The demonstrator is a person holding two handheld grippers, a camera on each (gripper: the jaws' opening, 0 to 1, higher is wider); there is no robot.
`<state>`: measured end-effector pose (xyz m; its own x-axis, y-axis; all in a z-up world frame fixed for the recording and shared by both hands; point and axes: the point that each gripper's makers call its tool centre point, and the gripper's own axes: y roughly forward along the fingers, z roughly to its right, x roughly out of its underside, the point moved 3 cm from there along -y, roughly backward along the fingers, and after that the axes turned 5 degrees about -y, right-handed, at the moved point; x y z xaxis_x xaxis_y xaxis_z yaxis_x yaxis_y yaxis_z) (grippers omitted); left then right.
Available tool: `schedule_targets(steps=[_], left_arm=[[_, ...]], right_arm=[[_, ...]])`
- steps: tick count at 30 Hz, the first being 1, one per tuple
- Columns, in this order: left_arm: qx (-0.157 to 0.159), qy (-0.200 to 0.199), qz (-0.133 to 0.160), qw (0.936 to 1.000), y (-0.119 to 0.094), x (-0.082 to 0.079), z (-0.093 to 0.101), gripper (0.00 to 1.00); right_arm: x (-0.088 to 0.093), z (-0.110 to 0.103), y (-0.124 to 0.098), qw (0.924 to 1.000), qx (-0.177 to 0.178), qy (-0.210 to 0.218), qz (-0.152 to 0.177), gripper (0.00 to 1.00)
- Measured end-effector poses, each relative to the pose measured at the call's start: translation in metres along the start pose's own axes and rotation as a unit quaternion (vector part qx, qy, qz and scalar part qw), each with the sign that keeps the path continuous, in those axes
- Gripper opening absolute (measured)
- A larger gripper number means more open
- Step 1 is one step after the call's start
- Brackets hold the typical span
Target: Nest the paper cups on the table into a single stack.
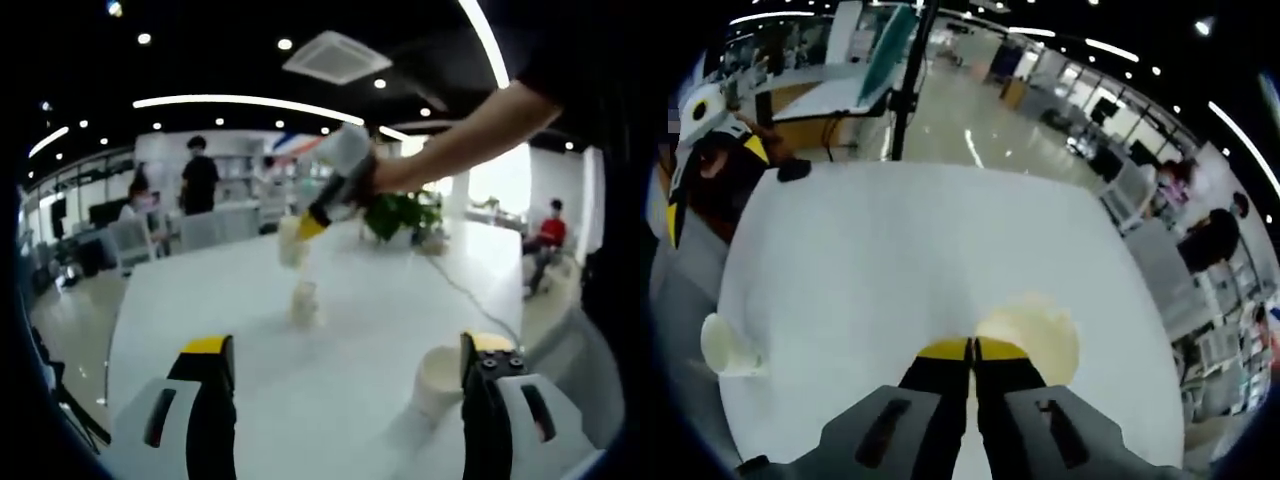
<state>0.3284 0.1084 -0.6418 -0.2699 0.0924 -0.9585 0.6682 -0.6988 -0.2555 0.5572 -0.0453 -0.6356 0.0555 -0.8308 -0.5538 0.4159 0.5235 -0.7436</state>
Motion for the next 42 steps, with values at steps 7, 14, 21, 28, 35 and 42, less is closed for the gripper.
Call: schedule_targets(steps=[7, 14, 21, 28, 35, 42], left_arm=[[0.007, 0.005, 0.001, 1.0, 0.002, -0.004, 0.003, 0.94], [0.013, 0.01, 0.006, 0.9998, 0.005, -0.011, 0.008, 0.94], [0.016, 0.014, 0.007, 0.9997, 0.005, -0.015, 0.01, 0.94], [0.018, 0.017, 0.01, 0.9996, 0.003, -0.017, 0.011, 0.94], [0.022, 0.016, 0.011, 0.9996, 0.003, -0.017, 0.012, 0.94], [0.023, 0.016, 0.011, 0.9996, 0.001, -0.015, 0.013, 0.93]], right_arm=[[-0.006, -0.008, -0.019, 0.9999, 0.004, -0.012, 0.009, 0.0], [-0.014, -0.014, -0.033, 0.9995, 0.006, -0.027, 0.016, 0.0], [-0.024, -0.025, -0.045, 0.999, 0.006, -0.035, 0.028, 0.0], [-0.035, -0.035, -0.062, 0.9982, 0.009, -0.039, 0.044, 0.0], [-0.041, -0.045, -0.073, 0.9981, 0.009, -0.02, 0.058, 0.0], [-0.041, -0.059, -0.082, 0.9976, 0.01, -0.02, 0.065, 0.0]])
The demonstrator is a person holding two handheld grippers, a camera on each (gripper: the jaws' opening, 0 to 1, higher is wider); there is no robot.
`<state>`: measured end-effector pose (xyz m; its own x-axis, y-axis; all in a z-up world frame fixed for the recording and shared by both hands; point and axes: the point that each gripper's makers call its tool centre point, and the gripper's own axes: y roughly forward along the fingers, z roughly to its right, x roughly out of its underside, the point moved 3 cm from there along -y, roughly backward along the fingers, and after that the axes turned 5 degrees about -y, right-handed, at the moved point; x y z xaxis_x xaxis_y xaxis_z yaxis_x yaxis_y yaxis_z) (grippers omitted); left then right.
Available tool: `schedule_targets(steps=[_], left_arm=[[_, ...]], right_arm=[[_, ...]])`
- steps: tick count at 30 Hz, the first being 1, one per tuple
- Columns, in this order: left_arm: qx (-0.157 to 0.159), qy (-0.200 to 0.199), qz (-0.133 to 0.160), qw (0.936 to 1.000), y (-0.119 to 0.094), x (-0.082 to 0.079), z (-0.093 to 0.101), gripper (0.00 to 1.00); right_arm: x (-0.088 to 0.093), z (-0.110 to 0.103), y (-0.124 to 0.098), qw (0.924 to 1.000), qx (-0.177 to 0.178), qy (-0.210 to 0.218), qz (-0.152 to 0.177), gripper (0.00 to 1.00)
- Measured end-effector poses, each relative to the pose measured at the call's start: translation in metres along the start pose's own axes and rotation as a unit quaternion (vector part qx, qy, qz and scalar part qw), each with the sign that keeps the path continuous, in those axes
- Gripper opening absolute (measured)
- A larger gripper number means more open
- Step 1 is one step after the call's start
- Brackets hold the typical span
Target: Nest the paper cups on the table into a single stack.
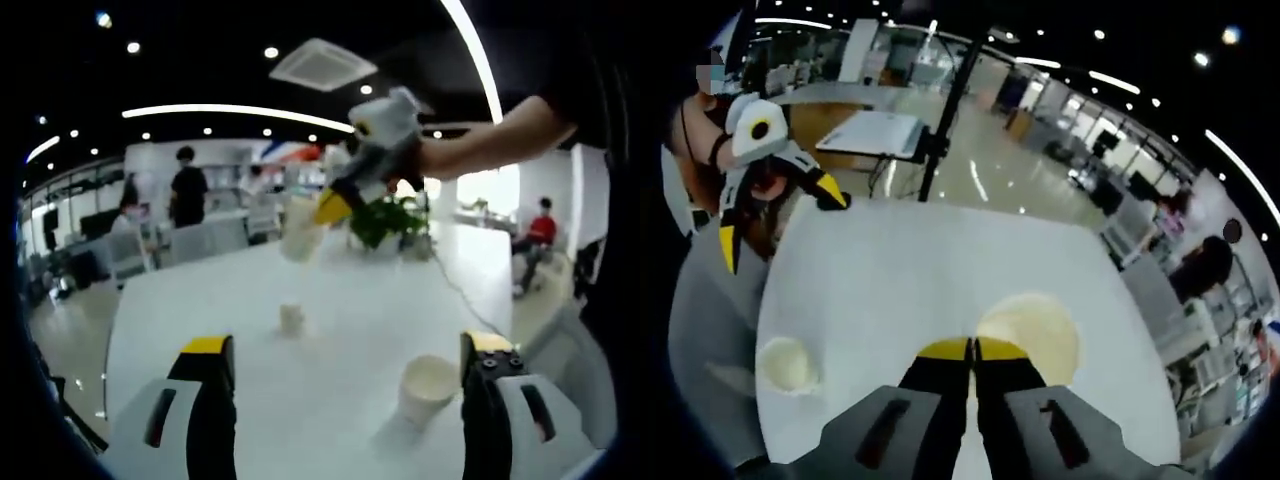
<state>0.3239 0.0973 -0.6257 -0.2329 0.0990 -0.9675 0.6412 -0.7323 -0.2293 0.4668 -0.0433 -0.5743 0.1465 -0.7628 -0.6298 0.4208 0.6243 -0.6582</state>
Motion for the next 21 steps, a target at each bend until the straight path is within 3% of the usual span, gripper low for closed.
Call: schedule_targets(steps=[8, 21], left_arm=[[-0.001, 0.0, -0.001, 1.0, -0.003, 0.001, 0.002, 0.94], [0.005, 0.005, -0.002, 1.0, 0.0, -0.002, 0.003, 0.94]], right_arm=[[0.0, -0.012, -0.014, 1.0, 0.0, 0.001, 0.005, 0.0], [-0.015, -0.028, -0.032, 0.9998, -0.004, -0.001, 0.022, 0.0]])
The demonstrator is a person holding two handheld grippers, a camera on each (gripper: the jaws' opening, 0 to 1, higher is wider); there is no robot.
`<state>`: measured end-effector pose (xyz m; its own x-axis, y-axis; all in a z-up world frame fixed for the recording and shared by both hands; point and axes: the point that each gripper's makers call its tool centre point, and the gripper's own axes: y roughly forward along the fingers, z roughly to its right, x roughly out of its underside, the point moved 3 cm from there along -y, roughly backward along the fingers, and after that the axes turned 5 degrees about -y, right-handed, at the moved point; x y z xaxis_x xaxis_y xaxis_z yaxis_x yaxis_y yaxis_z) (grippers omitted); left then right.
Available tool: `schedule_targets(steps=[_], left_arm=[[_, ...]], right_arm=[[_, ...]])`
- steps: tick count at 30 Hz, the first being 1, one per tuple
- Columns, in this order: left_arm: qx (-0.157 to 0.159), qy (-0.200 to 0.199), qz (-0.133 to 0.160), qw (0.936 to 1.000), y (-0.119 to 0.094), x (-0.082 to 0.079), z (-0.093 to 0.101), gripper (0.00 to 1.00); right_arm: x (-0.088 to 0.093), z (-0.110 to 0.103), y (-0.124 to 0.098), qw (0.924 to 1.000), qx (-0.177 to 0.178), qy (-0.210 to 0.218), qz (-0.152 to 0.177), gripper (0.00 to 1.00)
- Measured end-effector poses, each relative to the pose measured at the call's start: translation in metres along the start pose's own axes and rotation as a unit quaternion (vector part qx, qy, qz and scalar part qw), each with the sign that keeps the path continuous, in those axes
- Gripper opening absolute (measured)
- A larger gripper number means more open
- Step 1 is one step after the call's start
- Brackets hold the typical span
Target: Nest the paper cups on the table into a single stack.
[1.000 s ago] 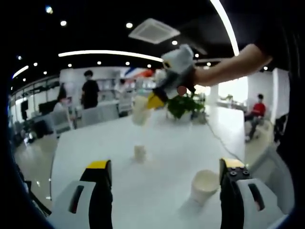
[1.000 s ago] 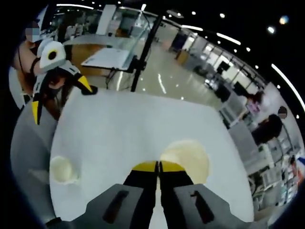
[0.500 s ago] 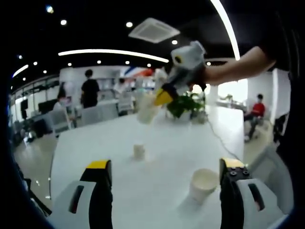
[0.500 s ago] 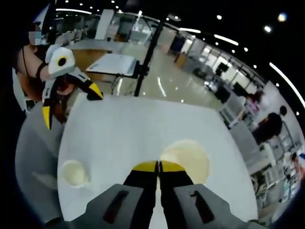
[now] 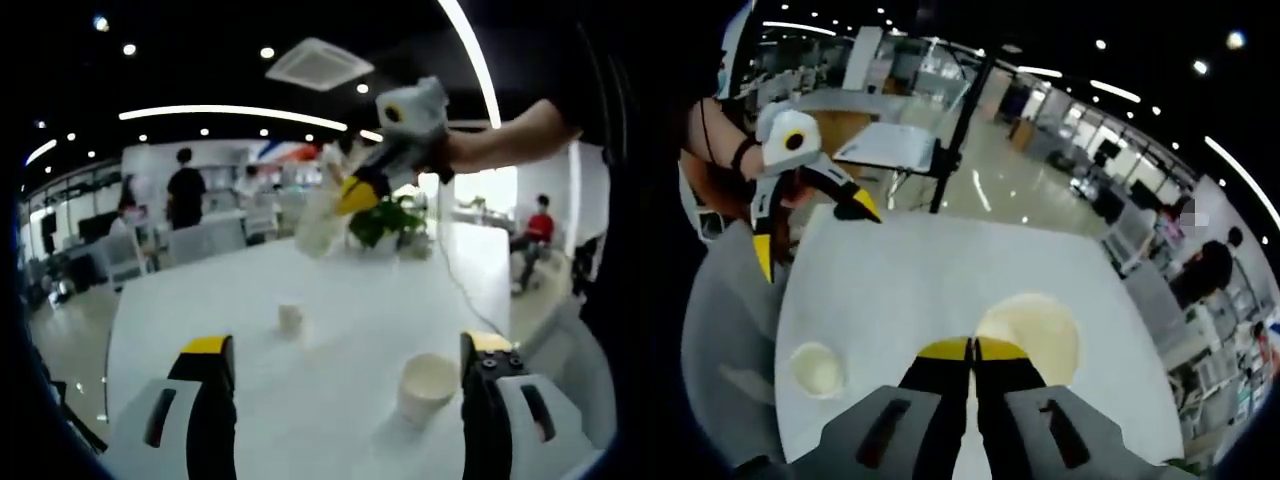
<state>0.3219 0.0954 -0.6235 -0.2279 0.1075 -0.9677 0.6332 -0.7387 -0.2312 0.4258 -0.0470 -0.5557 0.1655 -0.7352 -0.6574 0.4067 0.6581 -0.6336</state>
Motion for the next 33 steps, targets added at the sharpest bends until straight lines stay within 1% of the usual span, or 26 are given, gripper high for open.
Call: schedule_targets(steps=[9, 16, 23, 26, 31, 33], left_arm=[[0.002, 0.002, 0.0, 1.0, 0.001, -0.002, 0.001, 0.94], [-0.002, 0.003, 0.004, 1.0, -0.001, -0.005, -0.001, 0.94], [-0.006, -0.001, 0.006, 1.0, -0.001, -0.004, -0.005, 0.94], [-0.008, 0.0, 0.006, 1.0, 0.0, -0.003, -0.006, 0.94], [-0.007, -0.003, 0.008, 0.9999, 0.001, -0.004, -0.007, 0.94], [-0.008, -0.002, 0.009, 0.9999, 0.001, -0.004, -0.008, 0.94]], right_arm=[[-0.011, -0.019, -0.009, 0.9998, -0.015, -0.012, 0.007, 0.0], [-0.011, -0.029, -0.015, 0.9996, -0.025, -0.01, 0.007, 0.0], [-0.015, -0.041, -0.022, 0.9992, -0.038, -0.009, 0.009, 0.0], [-0.016, -0.045, -0.023, 0.9991, -0.04, -0.007, 0.01, 0.0], [-0.016, -0.058, -0.023, 0.9985, -0.054, -0.01, 0.006, 0.0], [-0.017, -0.061, -0.024, 0.9982, -0.058, -0.005, 0.009, 0.0]])
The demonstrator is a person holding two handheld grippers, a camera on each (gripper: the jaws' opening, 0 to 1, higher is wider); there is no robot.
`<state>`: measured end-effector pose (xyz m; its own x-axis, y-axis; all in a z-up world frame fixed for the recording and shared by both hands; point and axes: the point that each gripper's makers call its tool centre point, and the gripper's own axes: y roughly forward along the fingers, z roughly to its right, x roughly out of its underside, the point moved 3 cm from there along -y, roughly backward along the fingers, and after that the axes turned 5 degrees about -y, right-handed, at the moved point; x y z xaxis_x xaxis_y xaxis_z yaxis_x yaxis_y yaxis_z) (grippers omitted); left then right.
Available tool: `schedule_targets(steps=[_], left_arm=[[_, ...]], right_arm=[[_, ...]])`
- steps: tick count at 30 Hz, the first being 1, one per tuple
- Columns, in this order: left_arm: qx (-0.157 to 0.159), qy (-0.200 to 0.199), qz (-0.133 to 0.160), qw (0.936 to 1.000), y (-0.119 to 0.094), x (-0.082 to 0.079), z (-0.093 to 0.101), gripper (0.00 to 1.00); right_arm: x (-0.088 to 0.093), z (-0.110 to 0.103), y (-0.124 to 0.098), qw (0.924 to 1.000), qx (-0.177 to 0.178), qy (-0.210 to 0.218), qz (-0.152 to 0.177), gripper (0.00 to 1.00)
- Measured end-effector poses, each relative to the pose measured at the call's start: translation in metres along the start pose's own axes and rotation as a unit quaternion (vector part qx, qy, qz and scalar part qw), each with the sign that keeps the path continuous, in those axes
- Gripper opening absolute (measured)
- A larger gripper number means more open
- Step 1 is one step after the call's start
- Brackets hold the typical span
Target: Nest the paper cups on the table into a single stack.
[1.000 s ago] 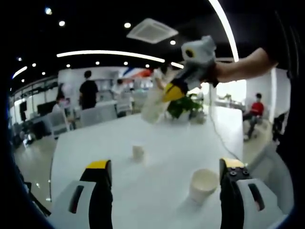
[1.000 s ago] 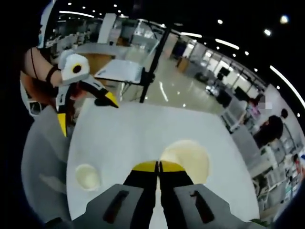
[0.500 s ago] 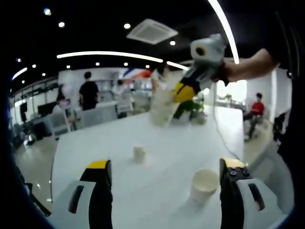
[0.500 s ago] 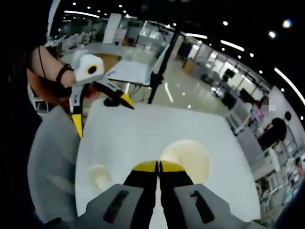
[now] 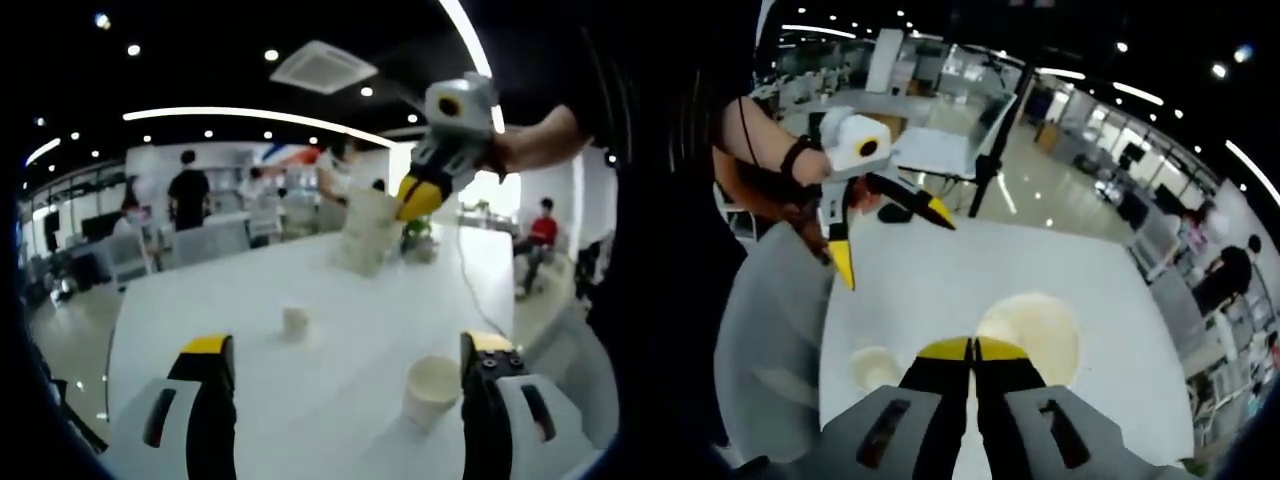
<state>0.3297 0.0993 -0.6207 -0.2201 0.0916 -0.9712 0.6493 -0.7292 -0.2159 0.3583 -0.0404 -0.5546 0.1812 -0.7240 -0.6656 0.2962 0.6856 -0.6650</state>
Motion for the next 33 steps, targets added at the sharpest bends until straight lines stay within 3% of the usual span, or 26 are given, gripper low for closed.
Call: schedule_targets(steps=[23, 33], left_arm=[[-0.009, -0.006, -0.004, 0.9999, -0.006, 0.004, -0.009, 0.93], [-0.008, -0.006, -0.004, 0.9999, -0.006, 0.006, -0.009, 0.93]], right_arm=[[0.007, -0.056, 0.018, 0.9972, -0.067, -0.023, -0.023, 0.0], [0.019, -0.077, 0.028, 0.9938, -0.098, -0.033, -0.041, 0.0]])
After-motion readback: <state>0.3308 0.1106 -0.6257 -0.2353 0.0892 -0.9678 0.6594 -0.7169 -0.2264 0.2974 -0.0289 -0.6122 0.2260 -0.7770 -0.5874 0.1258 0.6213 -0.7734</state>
